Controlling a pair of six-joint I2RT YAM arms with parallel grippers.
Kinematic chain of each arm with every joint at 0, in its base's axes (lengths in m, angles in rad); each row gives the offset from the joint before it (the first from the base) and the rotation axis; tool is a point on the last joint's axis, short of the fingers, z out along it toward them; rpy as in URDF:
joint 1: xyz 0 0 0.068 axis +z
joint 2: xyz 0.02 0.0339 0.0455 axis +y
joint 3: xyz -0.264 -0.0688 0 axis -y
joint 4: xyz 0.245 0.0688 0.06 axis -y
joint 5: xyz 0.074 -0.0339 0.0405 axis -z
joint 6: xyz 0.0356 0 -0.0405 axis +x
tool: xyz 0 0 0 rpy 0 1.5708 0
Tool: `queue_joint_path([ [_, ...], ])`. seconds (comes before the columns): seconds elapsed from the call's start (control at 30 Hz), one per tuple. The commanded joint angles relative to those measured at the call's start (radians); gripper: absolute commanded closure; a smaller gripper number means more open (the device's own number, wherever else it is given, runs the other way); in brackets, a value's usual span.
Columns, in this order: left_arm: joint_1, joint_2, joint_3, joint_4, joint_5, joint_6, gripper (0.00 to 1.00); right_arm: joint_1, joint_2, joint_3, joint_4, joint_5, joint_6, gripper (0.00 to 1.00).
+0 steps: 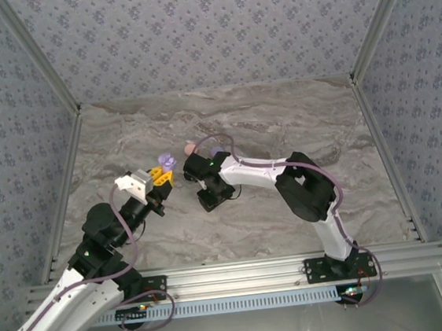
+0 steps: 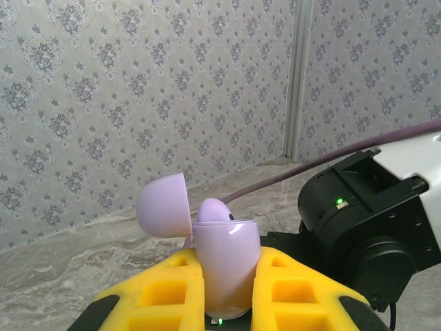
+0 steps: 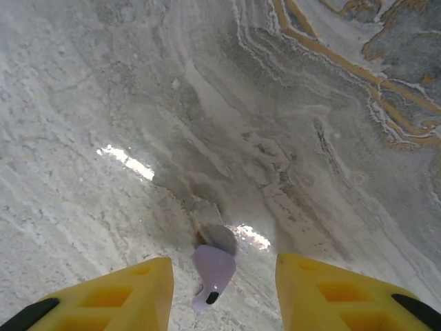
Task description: Insert the wireless bluetooth earbuds into the charging case
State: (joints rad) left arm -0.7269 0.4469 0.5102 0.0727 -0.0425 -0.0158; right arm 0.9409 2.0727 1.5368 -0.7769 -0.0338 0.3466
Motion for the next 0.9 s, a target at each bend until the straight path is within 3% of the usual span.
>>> queue_joint_path([
  [0.0, -0.005, 0.001, -0.002, 0.015, -0.014, 0.011, 1.0, 0.011, 0.028, 0.034, -0.053, 0.027, -0.015, 0.56],
  [0.57, -0.005, 0.019, -0.008, 0.029, -0.014, 0.007, 1.0, 0.027, 0.067, 0.056, -0.043, 0.02, -0.031, 0.74],
  [0.87, -0.005, 0.048, -0.024, 0.08, 0.02, -0.016, 1.0, -0.022, -0.177, -0.095, 0.074, 0.029, -0.054, 0.8],
])
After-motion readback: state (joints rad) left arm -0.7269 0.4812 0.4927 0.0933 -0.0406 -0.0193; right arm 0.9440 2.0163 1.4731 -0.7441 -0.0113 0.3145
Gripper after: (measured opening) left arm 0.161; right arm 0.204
